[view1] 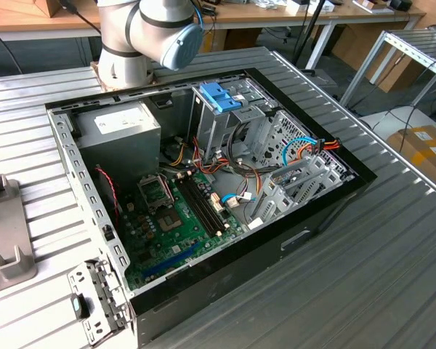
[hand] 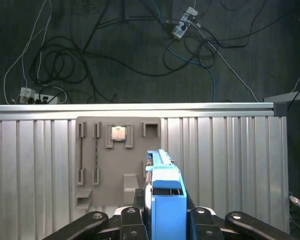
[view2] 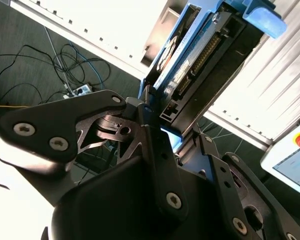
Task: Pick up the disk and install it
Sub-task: 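Pick up the disk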
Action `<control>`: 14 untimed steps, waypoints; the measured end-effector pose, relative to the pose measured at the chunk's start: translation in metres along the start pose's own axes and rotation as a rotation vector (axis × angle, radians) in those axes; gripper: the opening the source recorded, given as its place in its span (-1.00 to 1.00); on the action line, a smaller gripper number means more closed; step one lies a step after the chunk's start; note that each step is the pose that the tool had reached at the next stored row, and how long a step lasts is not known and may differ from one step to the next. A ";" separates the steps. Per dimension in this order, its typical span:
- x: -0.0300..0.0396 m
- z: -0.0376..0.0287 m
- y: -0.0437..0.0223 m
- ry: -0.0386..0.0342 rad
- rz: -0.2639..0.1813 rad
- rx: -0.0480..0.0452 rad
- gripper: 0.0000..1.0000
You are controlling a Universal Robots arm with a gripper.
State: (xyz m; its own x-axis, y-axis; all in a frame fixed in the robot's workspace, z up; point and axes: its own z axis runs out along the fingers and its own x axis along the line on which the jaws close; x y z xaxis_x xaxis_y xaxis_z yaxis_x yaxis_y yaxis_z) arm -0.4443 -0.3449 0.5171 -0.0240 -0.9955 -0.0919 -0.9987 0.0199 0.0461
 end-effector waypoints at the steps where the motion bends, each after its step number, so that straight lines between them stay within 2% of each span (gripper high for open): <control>1: 0.0002 0.0000 -0.0007 0.0000 0.000 -0.0001 -0.26; 4: 0.0005 0.0000 -0.0024 0.0000 0.000 -0.0001 -0.26; 7: 0.0019 0.0002 -0.0106 0.0001 0.000 -0.0002 -0.26; 9: 0.0024 0.0003 -0.0211 0.0000 0.000 -0.0002 -0.26; 14: 0.0026 0.0003 -0.0252 0.0000 0.000 -0.0002 -0.26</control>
State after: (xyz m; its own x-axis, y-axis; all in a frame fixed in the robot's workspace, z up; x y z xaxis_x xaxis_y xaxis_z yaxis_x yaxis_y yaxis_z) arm -0.4192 -0.3479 0.5153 -0.0240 -0.9955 -0.0919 -0.9987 0.0198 0.0463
